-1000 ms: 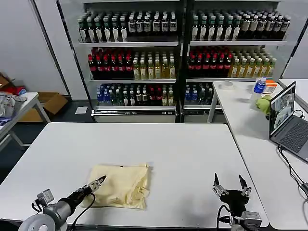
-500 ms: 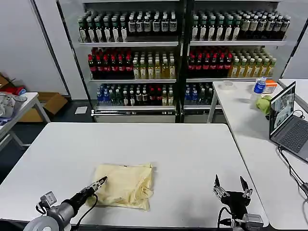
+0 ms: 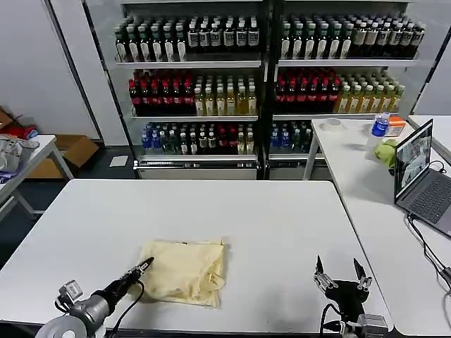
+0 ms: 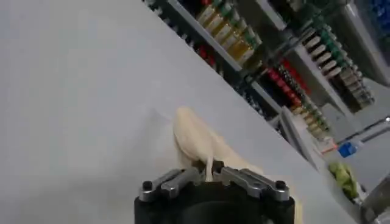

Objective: Fold and organize the clothes.

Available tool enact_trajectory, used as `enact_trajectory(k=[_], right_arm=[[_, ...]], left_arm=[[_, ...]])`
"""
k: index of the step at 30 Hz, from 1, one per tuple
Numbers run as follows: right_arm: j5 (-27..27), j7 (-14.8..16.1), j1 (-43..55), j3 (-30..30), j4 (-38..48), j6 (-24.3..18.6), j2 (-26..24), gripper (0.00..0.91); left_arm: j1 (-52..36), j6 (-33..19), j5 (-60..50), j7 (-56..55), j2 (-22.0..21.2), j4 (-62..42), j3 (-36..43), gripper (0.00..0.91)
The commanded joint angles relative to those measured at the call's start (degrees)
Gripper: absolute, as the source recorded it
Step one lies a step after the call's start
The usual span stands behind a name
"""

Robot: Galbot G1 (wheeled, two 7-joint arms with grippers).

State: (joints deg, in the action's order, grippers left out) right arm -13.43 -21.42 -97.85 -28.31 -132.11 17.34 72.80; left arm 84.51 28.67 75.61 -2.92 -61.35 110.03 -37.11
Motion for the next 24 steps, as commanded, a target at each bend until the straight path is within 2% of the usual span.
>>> enact_trajectory(k=[1, 8, 11, 14, 17, 20, 22, 23, 24], right_arm=[[-0.30, 0.01, 0.16, -0.22, -0.12, 0.02, -0.12, 0.907], [-1.44, 0.03, 1.54, -0.81, -0.01, 0.02, -0.99, 0.907], [-1.81, 0.04, 2.20, -0.78, 0.08, 0.02, -1.21, 0.907], [-2.02, 0.04, 2.66, -0.59, 0.05, 0.02, -1.37, 0.907], [-2.11, 0.06, 2.71, -0.54, -0.14, 0.02, -1.39, 0.907], [-2.09, 0.08, 2.77, -0.55, -0.11, 0.00, -1.29, 0.907], [-2.03, 0.10, 2.65, -0.56, -0.15, -0.05, -1.10, 0.907], [-1.94, 0.12, 2.53, -0.56, -0.16, -0.09, -0.89, 0.907], [-1.79, 0.13, 2.49, -0.56, -0.08, -0.13, -0.74, 0.907]], left_arm=[[0.08, 0.04, 4.76, -0.13, 1.54, 0.18, -9.11, 0.010], [0.21, -0.27, -2.59, 1.68, 12.89, -0.65, -27.80, 0.010], [0.79, -1.49, -8.11, 3.60, 17.94, -1.38, -33.14, 0.010], [1.06, -3.69, -19.17, 5.98, 22.24, -0.73, -35.17, 0.010], [0.81, -5.58, -26.96, 7.20, 24.45, 2.37, -34.17, 0.010], [3.11, -8.84, -37.27, 8.84, 23.90, 7.49, -27.55, 0.010], [5.08, -15.23, -51.51, 9.85, 22.13, 8.41, -20.78, 0.010], [5.43, -16.29, -56.85, 9.72, 21.20, 8.01, -14.12, 0.010], [5.37, -20.83, -60.09, 9.32, 20.39, 6.30, -9.58, 0.010]])
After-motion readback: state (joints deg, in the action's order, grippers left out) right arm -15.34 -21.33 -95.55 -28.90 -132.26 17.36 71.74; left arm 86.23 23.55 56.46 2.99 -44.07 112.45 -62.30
